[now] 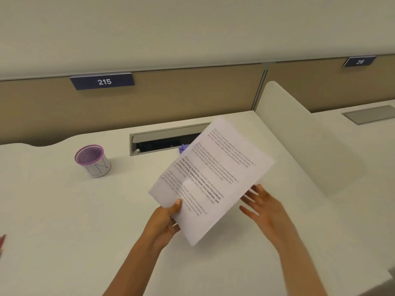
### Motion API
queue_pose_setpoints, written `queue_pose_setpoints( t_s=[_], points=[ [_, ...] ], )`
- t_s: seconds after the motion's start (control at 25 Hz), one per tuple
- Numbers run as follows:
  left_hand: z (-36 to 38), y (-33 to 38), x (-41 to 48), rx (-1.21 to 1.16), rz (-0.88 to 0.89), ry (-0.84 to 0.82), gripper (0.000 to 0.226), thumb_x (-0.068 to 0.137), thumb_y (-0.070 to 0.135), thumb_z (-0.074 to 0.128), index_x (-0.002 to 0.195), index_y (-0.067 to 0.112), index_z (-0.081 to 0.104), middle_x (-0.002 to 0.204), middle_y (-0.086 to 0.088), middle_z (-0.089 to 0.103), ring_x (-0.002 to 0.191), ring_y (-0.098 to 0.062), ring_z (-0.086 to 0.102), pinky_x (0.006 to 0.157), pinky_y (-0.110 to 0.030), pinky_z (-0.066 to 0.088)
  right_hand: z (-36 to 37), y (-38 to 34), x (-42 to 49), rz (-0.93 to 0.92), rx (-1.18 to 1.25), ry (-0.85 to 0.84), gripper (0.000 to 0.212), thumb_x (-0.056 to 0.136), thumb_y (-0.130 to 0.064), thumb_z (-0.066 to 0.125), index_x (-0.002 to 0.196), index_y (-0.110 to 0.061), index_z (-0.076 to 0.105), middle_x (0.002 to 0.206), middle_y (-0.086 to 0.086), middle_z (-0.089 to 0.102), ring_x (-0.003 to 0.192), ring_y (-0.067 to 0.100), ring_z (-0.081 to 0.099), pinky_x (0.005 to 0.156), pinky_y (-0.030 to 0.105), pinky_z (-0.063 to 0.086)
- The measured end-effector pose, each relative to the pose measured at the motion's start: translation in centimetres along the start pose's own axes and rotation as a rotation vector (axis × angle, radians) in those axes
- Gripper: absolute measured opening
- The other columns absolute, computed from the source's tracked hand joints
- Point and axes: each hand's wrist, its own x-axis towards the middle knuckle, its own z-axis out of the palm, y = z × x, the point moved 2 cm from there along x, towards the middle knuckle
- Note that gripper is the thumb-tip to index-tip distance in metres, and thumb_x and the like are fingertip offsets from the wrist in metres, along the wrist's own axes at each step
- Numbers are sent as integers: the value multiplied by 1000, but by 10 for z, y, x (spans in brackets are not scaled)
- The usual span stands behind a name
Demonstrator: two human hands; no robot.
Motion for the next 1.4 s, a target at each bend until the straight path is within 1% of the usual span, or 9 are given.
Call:
queue_pose_setpoints(
  t_s=[0.16, 0.36, 0.6, 0.72, 0.88, 1.0, 1.12, 1.24, 1.4],
  points=[
    [21, -42, -7, -95, -88, 19, 28, 86, 14, 66, 113, 16, 63, 104, -4, 75, 96, -24, 68, 64, -38, 58, 40, 35, -14, 7, 62, -18, 48, 83, -32, 74, 128, -20, 62, 124, 4, 69, 114, 23, 67, 88, 38, 58],
    [34, -73, -8, -161, -154, 30, 28, 86, 12, 66, 114, 14, 63, 105, -5, 75, 97, -24, 69, 63, -37, 59, 40, 55, -21, -32, 50, 172, 30, 92, -8, 61, 121, -16, 65, 116, 5, 73, 106, 25, 70, 82, 40, 58],
    [22, -64, 11, 83, -216, 16, 28, 82, 17, 72, 108, 10, 68, 100, -6, 76, 87, -21, 72, 66, -34, 57, 15, 60, -22, 0, 13, 328, 28, 94, -1, 56, 118, -12, 66, 113, 7, 74, 102, 27, 70, 77, 39, 56],
    [11, -17, 42, 206, -56, 150, 24, 84, 28, 70, 103, 13, 67, 100, -3, 74, 87, -18, 69, 73, -33, 53, 6, 57, -27, 26, 33, 355, 30, 94, 0, 55, 121, -10, 64, 116, 10, 72, 107, 32, 67, 90, 49, 53],
    [39, 42, 133, 967, 406, 417, 29, 89, 30, 63, 116, 18, 60, 116, -5, 67, 98, -17, 63, 87, -30, 48, -19, 49, 2, 70, 65, 393, 31, 93, -1, 56, 120, -13, 65, 115, 7, 73, 107, 32, 67, 94, 51, 51],
    [65, 46, 171, 1540, 679, 319, 46, 93, 26, 57, 137, 17, 45, 142, -7, 48, 126, -25, 48, 105, -37, 38, -27, 53, -7, 86, 106, 376, 33, 93, -1, 56, 124, -11, 63, 117, 8, 72, 107, 31, 67, 91, 47, 51],
    [87, 62, 220, 1977, 748, 223, 69, 93, 25, 56, 149, 12, 18, 158, -11, 19, 143, -32, 25, 113, -44, 27, -31, 48, 0, 97, 104, 360, 34, 92, -1, 56, 124, -11, 63, 117, 8, 72, 108, 31, 68, 90, 47, 51],
    [86, 76, 252, 2126, 627, 151, 77, 95, 34, 51, 151, 9, 5, 160, -13, 11, 146, -33, 15, 116, -47, 20, -38, 42, 5, 78, 47, 339, 33, 93, -5, 57, 123, -15, 65, 119, 5, 72, 109, 27, 69, 97, 49, 49],
    [72, 76, 243, 2062, 731, 44, 62, 90, 19, 60, 144, 16, 30, 146, -8, 42, 134, -28, 39, 115, -44, 22, -48, 35, 5, 59, 17, 349, 33, 92, -7, 58, 123, -15, 64, 121, 5, 71, 111, 27, 68, 99, 50, 48]
  ],
)
